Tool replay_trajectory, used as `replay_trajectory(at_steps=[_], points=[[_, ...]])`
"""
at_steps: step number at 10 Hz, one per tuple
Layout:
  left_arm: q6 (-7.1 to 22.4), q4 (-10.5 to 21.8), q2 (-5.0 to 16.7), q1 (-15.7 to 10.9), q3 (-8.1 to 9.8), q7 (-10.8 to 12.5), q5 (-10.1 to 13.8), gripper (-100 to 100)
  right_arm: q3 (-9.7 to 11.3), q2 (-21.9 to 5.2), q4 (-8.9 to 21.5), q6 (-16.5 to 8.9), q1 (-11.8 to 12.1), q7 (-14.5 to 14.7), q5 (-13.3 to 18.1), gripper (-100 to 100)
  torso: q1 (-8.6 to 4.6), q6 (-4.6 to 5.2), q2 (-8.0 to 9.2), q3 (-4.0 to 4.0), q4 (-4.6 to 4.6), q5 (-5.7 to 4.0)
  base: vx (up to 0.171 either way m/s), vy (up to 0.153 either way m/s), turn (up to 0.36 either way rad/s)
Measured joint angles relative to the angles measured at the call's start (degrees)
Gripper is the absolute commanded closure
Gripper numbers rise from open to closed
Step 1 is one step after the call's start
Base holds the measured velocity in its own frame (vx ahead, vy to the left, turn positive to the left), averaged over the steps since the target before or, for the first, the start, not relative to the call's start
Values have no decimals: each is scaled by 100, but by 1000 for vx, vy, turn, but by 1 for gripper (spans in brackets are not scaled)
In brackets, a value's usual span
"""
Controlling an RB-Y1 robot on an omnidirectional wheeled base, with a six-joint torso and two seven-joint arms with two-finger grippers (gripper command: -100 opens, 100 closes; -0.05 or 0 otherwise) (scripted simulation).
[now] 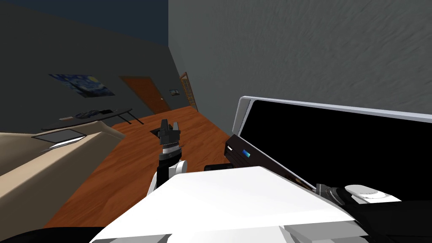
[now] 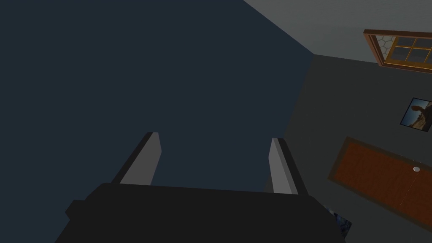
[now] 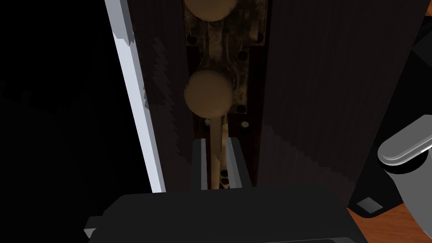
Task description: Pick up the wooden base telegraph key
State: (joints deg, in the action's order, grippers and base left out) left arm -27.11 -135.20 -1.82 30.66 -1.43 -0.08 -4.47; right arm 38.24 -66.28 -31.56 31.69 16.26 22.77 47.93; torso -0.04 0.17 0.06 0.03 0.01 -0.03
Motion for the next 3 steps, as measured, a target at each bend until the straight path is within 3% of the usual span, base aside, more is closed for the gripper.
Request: replay_trajectory(at_steps=[2,3], points=[[0,0,0,0,0,0,0,0,-3,-246,-214,64,85,-96,-12,100,14,-1,-5,-3,-1,8,16,19,-50],[0,0,0,0,0,0,0,0,-4,-261,-220,74,90,-103,-13,0,9,-3,-2,-1,0,4,0,0,0]])
